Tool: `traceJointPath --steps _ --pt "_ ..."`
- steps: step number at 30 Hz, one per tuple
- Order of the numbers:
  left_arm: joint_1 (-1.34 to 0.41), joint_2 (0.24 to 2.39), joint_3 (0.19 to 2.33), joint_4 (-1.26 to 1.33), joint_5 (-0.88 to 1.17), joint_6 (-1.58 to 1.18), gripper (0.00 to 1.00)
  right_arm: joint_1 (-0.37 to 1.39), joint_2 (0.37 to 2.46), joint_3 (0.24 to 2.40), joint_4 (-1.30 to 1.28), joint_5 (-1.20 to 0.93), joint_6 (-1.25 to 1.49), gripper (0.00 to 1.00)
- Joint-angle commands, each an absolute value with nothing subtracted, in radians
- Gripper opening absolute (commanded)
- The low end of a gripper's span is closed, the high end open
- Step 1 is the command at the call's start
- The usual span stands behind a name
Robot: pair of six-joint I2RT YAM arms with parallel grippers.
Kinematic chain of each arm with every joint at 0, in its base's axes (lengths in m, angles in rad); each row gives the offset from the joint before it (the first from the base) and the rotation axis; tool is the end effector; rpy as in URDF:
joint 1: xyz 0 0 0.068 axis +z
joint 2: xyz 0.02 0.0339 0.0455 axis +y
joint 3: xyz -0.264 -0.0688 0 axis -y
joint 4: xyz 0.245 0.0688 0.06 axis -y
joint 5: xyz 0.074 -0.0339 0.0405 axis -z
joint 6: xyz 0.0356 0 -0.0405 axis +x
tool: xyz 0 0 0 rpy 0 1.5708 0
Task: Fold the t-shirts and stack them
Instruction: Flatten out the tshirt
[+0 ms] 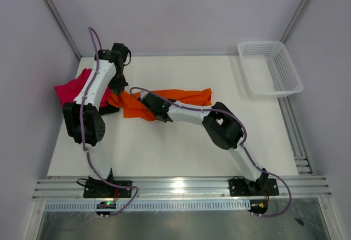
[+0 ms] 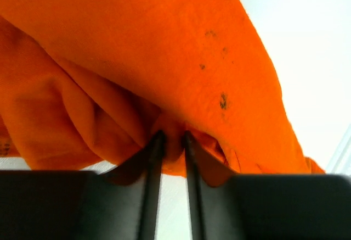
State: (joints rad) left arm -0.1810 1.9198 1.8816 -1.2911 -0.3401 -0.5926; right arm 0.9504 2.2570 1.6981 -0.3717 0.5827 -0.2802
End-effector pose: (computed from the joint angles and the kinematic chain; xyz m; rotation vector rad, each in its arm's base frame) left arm 0.3790 -0.0573 0.3077 -0.6236 2.7045 0.3143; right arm 0.3001 0.3863 0.1555 -1.1547 2.0346 -0.4055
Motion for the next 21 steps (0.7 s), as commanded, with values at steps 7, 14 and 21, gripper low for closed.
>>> traceJointPath --steps 7,14,21 --pt "-0.175 1.835 1.802 -1.255 -0.354 -0.577 0.0 0.908 2.303 1.779 -0.4 0.647 -0.221 0.03" --pt "-0.175 1.841 1.789 -1.241 -0.327 -0.586 0.0 0.848 2.183 1.798 -0.443 0.69 -0.124 0.03" --pt "-0.175 1.858 1.856 -1.252 -0.301 -0.592 0.0 0.779 1.998 1.838 -0.469 0.759 -0.144 0.03"
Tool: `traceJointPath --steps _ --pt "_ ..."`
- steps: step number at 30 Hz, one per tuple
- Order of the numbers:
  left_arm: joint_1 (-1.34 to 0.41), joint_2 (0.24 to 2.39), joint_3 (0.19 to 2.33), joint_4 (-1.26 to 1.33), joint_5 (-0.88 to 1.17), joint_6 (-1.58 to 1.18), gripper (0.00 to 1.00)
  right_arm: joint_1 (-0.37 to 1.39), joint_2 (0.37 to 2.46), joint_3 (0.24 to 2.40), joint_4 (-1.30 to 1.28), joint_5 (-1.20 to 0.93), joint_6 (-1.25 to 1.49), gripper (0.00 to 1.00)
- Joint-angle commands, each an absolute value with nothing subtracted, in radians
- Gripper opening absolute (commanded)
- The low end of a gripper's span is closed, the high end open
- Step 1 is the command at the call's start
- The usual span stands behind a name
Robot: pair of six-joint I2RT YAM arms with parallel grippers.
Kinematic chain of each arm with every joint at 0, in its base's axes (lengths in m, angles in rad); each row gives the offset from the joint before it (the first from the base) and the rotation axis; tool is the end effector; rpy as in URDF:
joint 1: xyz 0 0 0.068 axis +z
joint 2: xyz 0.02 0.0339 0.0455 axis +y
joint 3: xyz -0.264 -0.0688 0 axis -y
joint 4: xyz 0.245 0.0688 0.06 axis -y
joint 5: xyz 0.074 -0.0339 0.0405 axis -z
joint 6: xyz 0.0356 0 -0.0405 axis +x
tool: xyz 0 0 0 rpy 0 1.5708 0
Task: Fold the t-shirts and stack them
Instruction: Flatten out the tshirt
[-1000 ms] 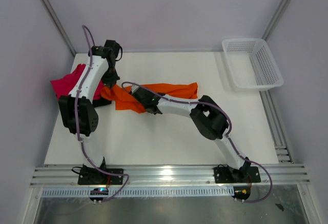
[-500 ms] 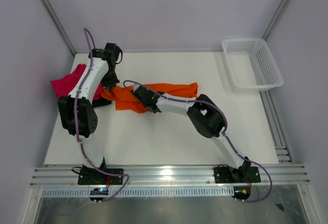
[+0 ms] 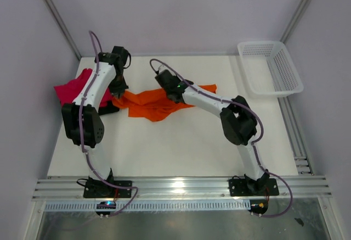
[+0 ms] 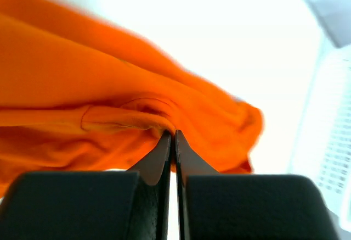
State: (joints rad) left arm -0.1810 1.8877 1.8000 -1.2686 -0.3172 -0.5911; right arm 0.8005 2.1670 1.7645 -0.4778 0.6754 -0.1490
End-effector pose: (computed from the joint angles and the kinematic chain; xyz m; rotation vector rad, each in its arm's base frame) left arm 0.3704 -0.0565 0.2973 -0.6194 2.7408 0.3024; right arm 0.3516 0.3304 0.2127 -0.7736 2.1250 -0.4882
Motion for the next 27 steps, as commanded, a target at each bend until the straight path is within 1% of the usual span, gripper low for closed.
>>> traceJointPath --steps 1,7,10,11,13,14,17,21,22,24,26,27 --pt "-0.175 1.859 1.865 -1.255 -0.298 -0.592 0.0 0.776 1.979 1.845 -0.471 0.773 -0.153 0.03" --pt "-0.175 1.868 1.948 -1.279 -0.29 -0.594 0.0 0.77 1.876 1.953 -0.515 0.871 -0.202 0.03" --pt "-0.175 1.882 2.057 -1.325 -0.293 -0.589 0.0 0.767 1.839 2.025 -0.569 0.91 -0.206 0.03" --pt "-0.175 1.89 2.136 -1.339 -0.298 -0.586 0.0 0.767 1.829 2.054 -0.59 0.916 -0.207 0.03" --pt "-0.175 1.901 2.228 -1.391 -0.304 -0.586 0.0 0.769 1.784 2.075 -0.609 0.934 -0.207 0.03" --pt "-0.175 1.907 2.325 -1.408 -0.305 -0.587 0.0 0.767 1.767 2.094 -0.629 0.936 -0.209 0.03" --pt "-0.175 1.904 2.477 -1.46 -0.299 -0.612 0.0 0.769 1.694 2.124 -0.661 0.94 -0.204 0.03" --pt "-0.175 1.778 2.477 -1.422 -0.282 -0.676 0.0 0.778 1.608 2.151 -0.677 0.977 -0.253 0.03" --pt "-0.175 1.754 2.467 -1.404 -0.276 -0.686 0.0 0.785 1.594 2.154 -0.672 1.027 -0.279 0.03" --pt "-0.175 1.673 2.45 -1.367 -0.218 -0.683 0.0 0.821 1.556 2.151 -0.655 1.075 -0.366 0.03" --pt "-0.175 1.6 2.375 -1.257 -0.163 -0.652 0.0 0.857 1.511 2.148 -0.629 1.126 -0.397 0.03" --pt "-0.175 1.56 2.346 -1.215 -0.102 -0.646 0.0 0.871 1.493 2.149 -0.629 1.127 -0.391 0.03"
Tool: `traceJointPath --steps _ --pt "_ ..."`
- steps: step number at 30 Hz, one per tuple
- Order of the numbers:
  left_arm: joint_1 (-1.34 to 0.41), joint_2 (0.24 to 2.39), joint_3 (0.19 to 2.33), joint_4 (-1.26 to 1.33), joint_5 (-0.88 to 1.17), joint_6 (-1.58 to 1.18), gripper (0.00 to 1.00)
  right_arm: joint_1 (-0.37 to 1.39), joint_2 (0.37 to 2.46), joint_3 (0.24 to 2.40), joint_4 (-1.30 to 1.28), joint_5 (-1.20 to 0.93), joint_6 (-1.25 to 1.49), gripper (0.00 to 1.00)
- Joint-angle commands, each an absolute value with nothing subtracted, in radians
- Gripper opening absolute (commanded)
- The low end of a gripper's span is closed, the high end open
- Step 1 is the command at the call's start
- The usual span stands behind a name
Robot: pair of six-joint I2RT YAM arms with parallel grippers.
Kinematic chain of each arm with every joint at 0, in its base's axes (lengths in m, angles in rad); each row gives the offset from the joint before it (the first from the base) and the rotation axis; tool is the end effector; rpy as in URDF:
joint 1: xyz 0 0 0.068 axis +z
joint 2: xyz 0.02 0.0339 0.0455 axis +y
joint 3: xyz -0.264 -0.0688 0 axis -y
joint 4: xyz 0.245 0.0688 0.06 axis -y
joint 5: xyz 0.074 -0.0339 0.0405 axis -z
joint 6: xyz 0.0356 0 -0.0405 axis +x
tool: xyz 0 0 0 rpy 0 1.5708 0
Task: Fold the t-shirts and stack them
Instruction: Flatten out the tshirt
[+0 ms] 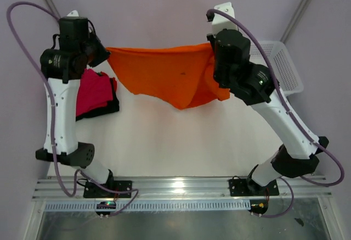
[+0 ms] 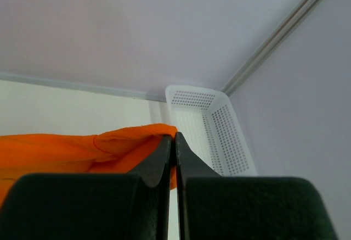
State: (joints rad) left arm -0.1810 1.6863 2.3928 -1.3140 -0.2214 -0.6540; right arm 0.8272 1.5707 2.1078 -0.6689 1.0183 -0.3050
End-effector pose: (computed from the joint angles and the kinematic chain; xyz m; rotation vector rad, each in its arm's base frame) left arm 0.2838 -0.0440 0.5184 -0.6303 2.0777 -0.2392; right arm 0.2197 0.1942 0.5422 -0.1843 1.6503 -0.4671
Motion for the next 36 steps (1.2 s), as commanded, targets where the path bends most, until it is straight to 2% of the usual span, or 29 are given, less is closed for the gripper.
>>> traceJointPath --steps 1,7,15,18,25,29,33,36 --pt "-0.175 1.49 2.304 -1.177 -0.075 -0.641 0.0 0.888 1.474 2.154 -0.626 1.127 -0.382 0.03" --pt "-0.175 1.314 2.296 -1.049 0.101 -0.64 0.0 1.02 1.258 2.177 -0.649 1.059 -0.204 0.03" --pt "-0.175 1.128 2.306 -0.973 0.218 -0.693 0.0 1.023 0.988 2.128 -0.729 0.657 0.096 0.03" --pt "-0.175 1.086 2.313 -0.94 0.219 -0.744 0.0 1.022 0.937 2.135 -0.71 0.586 0.155 0.03" --pt "-0.175 1.092 2.289 -0.971 0.144 -0.744 0.0 1.023 0.96 2.154 -0.733 0.649 0.153 0.03" --pt "-0.175 1.135 2.176 -1.015 0.022 -0.681 0.0 1.023 1.034 2.161 -0.752 0.719 0.101 0.03" --pt "-0.175 1.196 1.867 -0.99 -0.121 -0.661 0.0 1.022 1.112 2.067 -0.733 0.773 0.058 0.03" --pt "-0.175 1.282 1.632 -0.918 -0.12 -0.669 0.0 0.964 1.149 1.927 -0.727 0.763 0.067 0.03"
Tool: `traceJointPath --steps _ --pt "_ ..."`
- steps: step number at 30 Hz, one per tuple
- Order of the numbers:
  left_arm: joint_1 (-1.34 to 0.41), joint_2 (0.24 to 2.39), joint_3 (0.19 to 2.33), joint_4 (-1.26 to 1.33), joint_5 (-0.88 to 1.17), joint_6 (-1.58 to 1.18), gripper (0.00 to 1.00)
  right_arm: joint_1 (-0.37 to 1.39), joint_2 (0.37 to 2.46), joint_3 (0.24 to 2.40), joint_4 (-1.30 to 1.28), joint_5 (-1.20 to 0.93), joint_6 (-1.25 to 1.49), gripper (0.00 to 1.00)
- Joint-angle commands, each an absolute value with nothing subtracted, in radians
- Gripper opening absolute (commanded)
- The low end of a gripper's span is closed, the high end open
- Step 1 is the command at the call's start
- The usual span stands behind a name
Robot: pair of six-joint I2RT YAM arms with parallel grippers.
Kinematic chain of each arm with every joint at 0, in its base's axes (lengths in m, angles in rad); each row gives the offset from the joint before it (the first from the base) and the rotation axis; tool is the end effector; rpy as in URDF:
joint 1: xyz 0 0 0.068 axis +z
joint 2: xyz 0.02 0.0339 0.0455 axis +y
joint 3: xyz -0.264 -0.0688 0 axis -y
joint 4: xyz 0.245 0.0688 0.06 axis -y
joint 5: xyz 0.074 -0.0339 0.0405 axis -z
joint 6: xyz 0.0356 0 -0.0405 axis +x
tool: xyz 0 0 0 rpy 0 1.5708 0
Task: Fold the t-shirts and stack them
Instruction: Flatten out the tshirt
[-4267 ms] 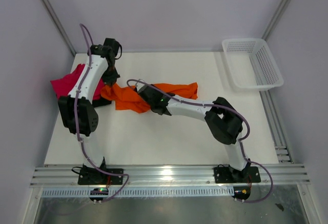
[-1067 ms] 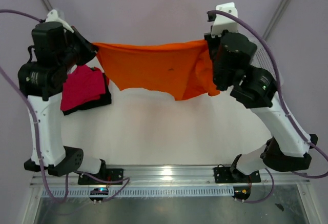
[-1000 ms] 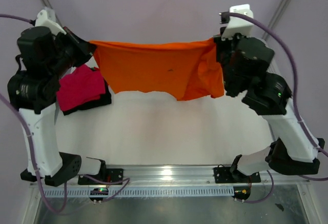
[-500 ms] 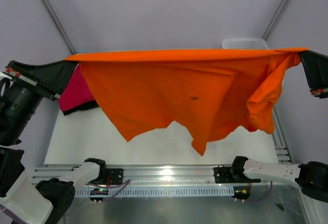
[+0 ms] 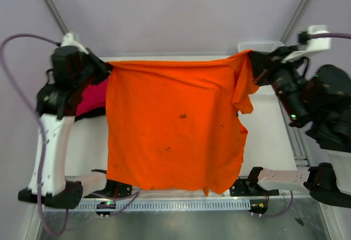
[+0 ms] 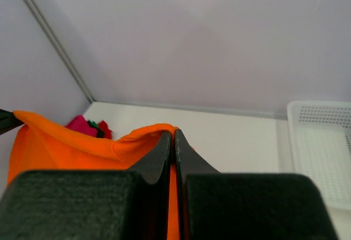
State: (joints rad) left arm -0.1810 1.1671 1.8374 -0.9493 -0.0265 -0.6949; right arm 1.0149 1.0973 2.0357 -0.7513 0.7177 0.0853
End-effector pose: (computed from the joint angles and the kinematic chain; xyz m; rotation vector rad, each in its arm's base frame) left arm 0.1737 -0.0308 0.5253 -0.4987 1.8236 -0.5816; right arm 0.0701 0.0684 0.6003 -0.0572 1.4417 0.4091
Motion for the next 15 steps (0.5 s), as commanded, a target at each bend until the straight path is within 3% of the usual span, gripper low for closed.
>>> traceJointPath --steps 1,3,6,15 --pt "-0.175 1.313 1.577 -0.893 -0.103 -0.678 0.0 0.927 1.166 1.878 -0.732 0.718 0.131 0.03" --pt "-0.175 1.419 1.44 -0.806 -0.08 -0.684 0.0 0.777 1.166 1.667 -0.663 0.489 0.207 0.03" --pt "-0.175 1.583 1.353 -0.717 -0.074 -0.669 0.0 0.704 1.17 1.353 -0.463 0.361 0.273 0.03" --pt "-0.175 1.862 1.471 -0.66 -0.13 -0.604 0.0 0.693 1.546 1.262 -0.367 0.388 0.212 0.03"
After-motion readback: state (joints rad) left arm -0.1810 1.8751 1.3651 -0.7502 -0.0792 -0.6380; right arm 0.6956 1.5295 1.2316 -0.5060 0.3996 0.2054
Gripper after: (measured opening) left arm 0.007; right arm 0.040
